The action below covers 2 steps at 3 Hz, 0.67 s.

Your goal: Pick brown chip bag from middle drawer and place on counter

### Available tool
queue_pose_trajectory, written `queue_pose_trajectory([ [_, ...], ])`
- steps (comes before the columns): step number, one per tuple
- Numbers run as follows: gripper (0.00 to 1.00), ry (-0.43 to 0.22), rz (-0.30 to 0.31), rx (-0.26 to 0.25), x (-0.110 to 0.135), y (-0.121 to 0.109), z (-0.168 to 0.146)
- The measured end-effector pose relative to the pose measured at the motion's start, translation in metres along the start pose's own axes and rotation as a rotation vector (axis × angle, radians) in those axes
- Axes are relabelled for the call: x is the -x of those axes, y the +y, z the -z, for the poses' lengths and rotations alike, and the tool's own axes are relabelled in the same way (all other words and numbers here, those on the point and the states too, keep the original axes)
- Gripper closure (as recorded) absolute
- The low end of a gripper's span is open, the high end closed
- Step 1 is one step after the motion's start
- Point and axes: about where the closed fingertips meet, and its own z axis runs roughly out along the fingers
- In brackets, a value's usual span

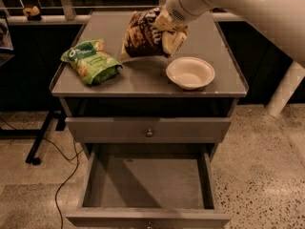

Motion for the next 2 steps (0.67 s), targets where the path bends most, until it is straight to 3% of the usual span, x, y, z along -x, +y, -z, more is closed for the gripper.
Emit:
queue_pose_trajectory([
  [1,0.11,0.000,0.000,0.000,0.0000,0.0000,0.0000],
  [2,0.00,0.000,0.000,0.000,0.0001,0.0001,0.0000],
])
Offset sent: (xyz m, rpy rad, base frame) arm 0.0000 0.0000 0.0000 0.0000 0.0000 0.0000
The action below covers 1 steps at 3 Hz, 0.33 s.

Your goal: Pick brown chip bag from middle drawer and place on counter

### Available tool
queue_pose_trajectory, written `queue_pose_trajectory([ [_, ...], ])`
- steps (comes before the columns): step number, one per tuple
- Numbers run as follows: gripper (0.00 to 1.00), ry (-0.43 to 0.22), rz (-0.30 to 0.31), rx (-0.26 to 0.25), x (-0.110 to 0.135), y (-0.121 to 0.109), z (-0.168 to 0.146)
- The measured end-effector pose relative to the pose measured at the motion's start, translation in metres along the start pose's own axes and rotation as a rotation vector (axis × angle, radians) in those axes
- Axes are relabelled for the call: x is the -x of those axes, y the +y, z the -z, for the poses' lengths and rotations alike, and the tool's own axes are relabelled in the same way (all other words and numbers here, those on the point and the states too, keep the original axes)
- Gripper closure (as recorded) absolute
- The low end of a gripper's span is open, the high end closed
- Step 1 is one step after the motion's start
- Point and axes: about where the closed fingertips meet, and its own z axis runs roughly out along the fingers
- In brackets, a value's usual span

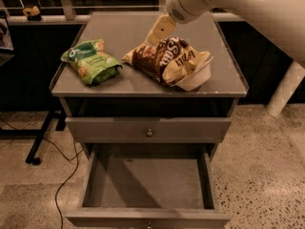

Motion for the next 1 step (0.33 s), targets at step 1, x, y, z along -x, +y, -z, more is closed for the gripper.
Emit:
queue_pose_trajectory([
  [1,0.00,0.000,0.000,0.000,0.0000,0.0000,0.0000],
])
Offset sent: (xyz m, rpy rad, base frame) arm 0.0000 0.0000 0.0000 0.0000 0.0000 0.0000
